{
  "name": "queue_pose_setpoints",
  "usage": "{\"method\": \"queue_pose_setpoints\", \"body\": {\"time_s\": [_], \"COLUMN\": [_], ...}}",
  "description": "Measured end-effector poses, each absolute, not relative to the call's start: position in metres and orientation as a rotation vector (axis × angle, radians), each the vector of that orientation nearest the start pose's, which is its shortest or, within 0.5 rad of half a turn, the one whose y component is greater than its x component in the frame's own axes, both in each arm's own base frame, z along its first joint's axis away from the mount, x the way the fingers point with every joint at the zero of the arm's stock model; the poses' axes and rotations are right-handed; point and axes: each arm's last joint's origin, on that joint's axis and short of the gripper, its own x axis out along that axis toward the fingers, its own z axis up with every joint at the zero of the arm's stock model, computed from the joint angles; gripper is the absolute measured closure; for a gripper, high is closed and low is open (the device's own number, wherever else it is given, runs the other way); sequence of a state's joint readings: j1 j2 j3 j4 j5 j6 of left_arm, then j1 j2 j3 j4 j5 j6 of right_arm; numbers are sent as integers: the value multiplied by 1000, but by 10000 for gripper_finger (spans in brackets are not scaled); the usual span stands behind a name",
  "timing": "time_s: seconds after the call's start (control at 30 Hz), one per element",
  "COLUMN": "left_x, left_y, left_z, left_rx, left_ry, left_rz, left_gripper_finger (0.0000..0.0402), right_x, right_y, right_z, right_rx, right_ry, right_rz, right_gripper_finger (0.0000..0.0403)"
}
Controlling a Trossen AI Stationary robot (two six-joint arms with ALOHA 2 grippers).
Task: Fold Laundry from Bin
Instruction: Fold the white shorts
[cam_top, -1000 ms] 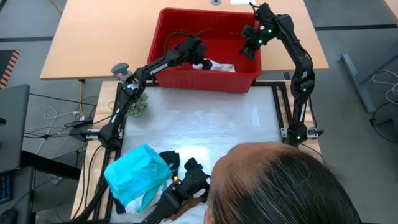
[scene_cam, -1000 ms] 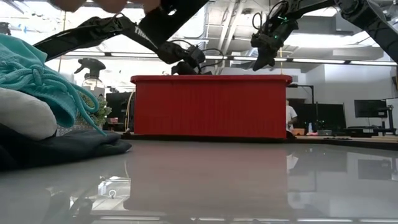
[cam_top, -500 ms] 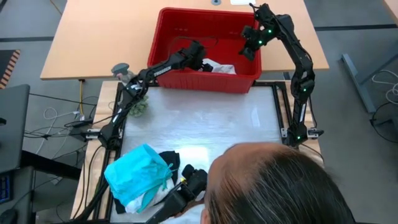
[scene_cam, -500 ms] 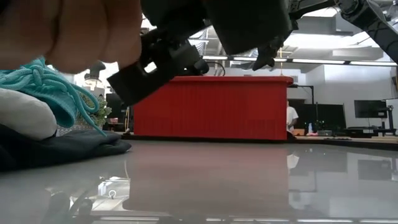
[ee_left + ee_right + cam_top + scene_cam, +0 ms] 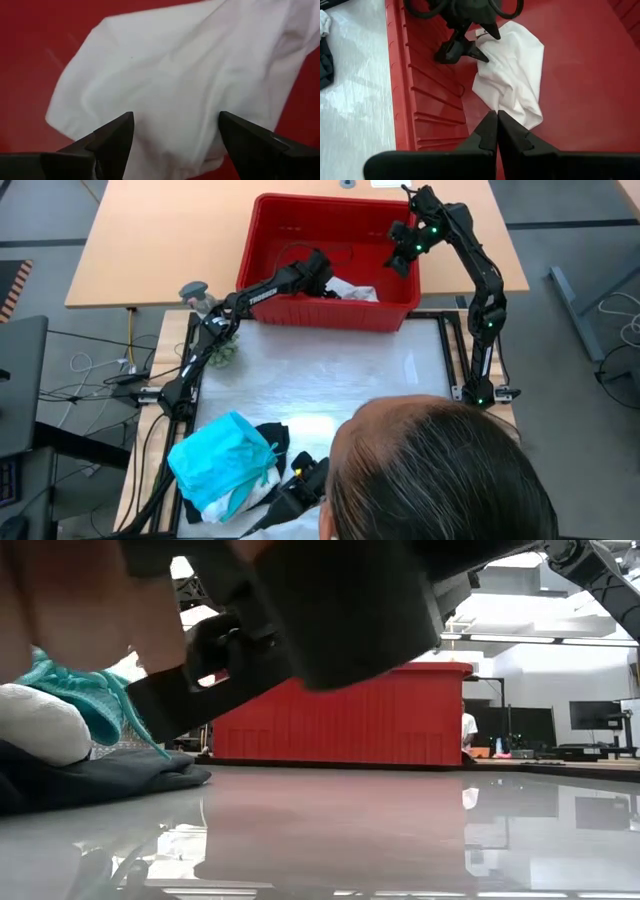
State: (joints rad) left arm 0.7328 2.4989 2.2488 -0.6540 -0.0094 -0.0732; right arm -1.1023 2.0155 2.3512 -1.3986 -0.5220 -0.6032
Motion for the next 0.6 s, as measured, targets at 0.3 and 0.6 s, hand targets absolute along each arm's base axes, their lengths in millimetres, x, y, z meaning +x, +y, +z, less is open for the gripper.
{"method": "queue_pose_setpoints", "body": {"time_s": [0.3, 0.6], "left_x": [402, 410], "left_y": [363, 372], "left_z": [179, 202], "left_rx": [-383, -320], "left_ry": [866, 764], "left_rz": [716, 748], "left_gripper_finger": [266, 396], "right_x": [189, 189], "right_y": [-342, -342], "right_z": [398, 398], "right_rx": [219, 218], "right_ry": [841, 840], "right_rz": [-274, -274], "right_gripper_finger": [365, 365]}}
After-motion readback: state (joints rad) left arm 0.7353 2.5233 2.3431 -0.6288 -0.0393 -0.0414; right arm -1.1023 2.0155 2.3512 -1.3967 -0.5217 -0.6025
